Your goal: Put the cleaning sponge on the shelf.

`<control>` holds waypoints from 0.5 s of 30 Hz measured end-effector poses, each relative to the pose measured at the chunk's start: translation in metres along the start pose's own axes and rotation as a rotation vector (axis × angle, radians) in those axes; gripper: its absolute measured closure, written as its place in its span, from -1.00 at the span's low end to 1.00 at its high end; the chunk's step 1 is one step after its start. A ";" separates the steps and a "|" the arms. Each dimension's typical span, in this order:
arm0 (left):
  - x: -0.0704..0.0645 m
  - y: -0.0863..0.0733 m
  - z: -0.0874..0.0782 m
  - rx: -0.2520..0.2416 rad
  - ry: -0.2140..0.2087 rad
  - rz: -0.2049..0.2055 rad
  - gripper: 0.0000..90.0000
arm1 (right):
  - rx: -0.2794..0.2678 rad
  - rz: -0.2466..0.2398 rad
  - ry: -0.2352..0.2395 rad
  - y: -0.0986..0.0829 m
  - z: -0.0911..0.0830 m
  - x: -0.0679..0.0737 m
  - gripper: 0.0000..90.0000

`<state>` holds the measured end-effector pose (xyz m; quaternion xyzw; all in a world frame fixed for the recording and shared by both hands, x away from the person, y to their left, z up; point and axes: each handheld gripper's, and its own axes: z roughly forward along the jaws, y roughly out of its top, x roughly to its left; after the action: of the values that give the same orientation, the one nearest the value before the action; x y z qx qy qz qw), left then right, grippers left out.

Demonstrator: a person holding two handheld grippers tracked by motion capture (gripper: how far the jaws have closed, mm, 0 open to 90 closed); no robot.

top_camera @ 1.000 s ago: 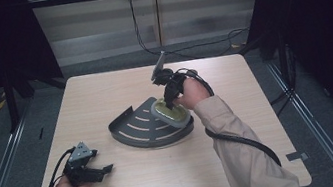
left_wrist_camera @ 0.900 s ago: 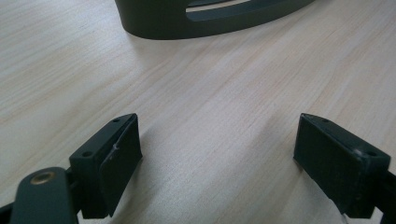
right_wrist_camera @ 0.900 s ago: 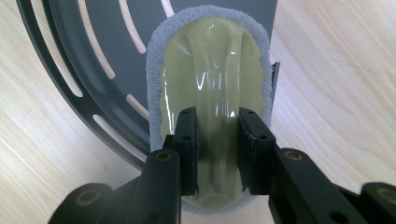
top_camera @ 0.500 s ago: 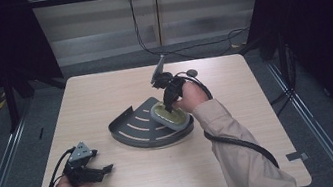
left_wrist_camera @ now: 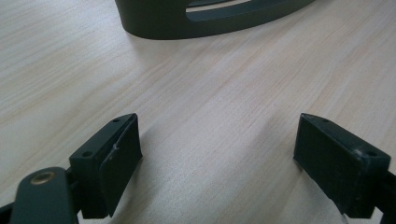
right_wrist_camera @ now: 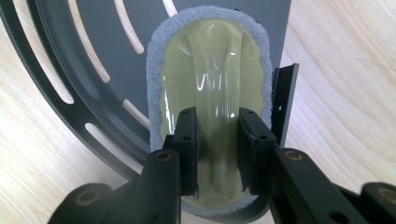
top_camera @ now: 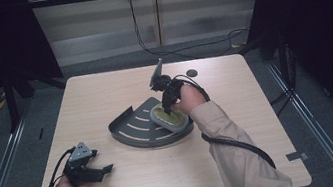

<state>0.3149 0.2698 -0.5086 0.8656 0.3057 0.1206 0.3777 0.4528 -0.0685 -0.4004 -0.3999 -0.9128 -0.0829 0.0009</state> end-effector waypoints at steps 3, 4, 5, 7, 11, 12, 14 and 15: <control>0.000 0.000 0.000 0.002 0.001 0.001 -0.68 | 0.004 -0.001 0.000 0.000 0.002 0.000 0.59; 0.000 0.000 0.000 0.002 0.001 0.000 -0.68 | 0.001 0.003 0.002 -0.001 0.003 -0.001 0.59; 0.000 0.000 0.000 0.000 -0.001 -0.001 -0.68 | 0.000 0.003 0.004 -0.001 0.004 -0.002 0.59; 0.000 0.000 0.000 0.000 -0.001 -0.001 -0.68 | 0.006 0.002 0.000 -0.002 0.006 -0.002 0.59; 0.000 0.000 0.000 0.003 0.001 0.002 -0.68 | 0.006 0.007 0.008 -0.003 0.009 -0.002 0.58; 0.000 0.000 0.000 0.002 0.001 0.000 -0.68 | 0.007 0.006 0.008 -0.003 0.010 -0.003 0.58; 0.000 0.000 0.000 0.000 -0.001 -0.001 -0.68 | 0.006 0.006 0.004 -0.004 0.011 -0.003 0.58; 0.000 0.000 0.000 0.000 -0.001 -0.001 -0.68 | 0.007 0.004 0.003 -0.004 0.011 -0.004 0.58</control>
<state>0.3149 0.2698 -0.5086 0.8655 0.3059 0.1200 0.3781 0.4534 -0.0723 -0.4126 -0.4018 -0.9122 -0.0803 0.0037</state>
